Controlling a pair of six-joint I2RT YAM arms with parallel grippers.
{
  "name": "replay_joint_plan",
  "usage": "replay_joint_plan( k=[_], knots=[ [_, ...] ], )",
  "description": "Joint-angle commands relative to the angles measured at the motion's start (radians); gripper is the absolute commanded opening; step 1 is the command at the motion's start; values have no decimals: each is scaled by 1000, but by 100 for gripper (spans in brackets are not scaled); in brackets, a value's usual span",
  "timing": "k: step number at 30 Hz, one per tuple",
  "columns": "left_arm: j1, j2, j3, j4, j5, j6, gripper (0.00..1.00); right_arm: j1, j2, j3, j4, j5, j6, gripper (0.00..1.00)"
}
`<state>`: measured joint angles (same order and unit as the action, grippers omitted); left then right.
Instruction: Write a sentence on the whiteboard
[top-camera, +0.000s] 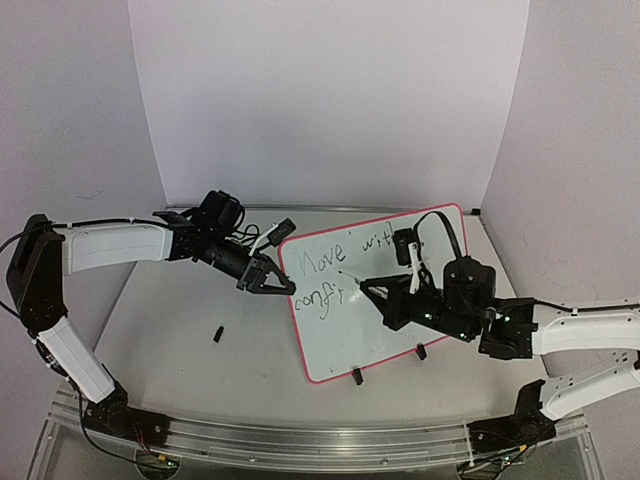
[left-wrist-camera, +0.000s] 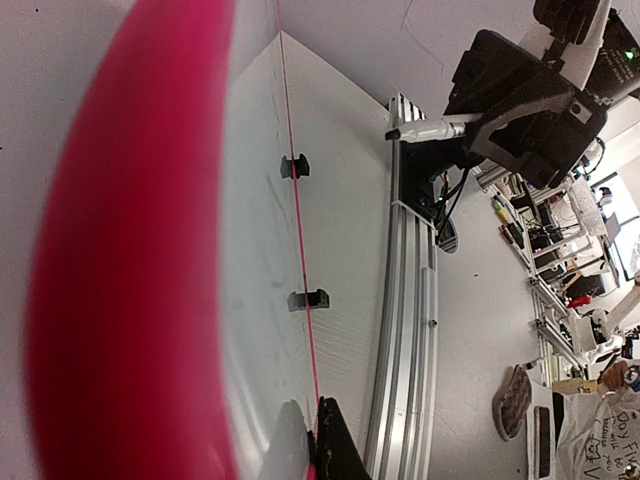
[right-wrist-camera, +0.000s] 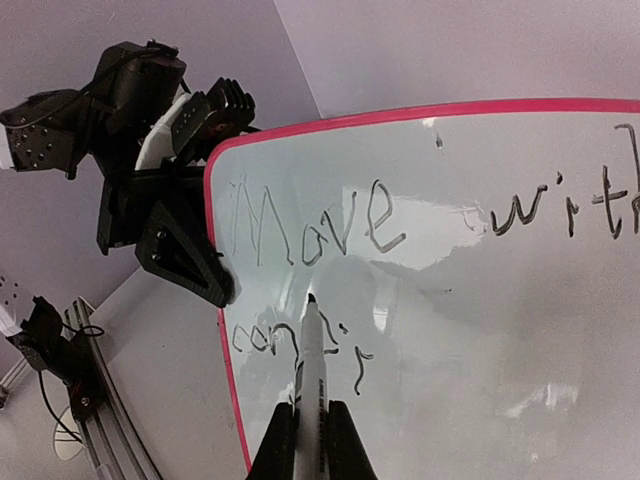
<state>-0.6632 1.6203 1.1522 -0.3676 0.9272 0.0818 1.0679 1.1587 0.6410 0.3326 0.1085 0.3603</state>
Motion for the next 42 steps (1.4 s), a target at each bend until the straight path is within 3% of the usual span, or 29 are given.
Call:
replay_joint_plan(
  k=[1, 13, 35, 42],
  knots=[
    [-37, 2, 23, -53, -13, 75, 0, -27, -63, -18, -34, -80, -31, 0],
    [-37, 0, 24, -57, -20, 79, 0, -168, -135, -101, -27, -294, -13, 0],
    [-44, 6, 26, -62, -22, 81, 0, -169, 2, -87, 41, -166, 17, 0],
    [-42, 6, 26, -63, -23, 82, 0, -170, 39, -68, 41, -213, 7, 0]
  ],
)
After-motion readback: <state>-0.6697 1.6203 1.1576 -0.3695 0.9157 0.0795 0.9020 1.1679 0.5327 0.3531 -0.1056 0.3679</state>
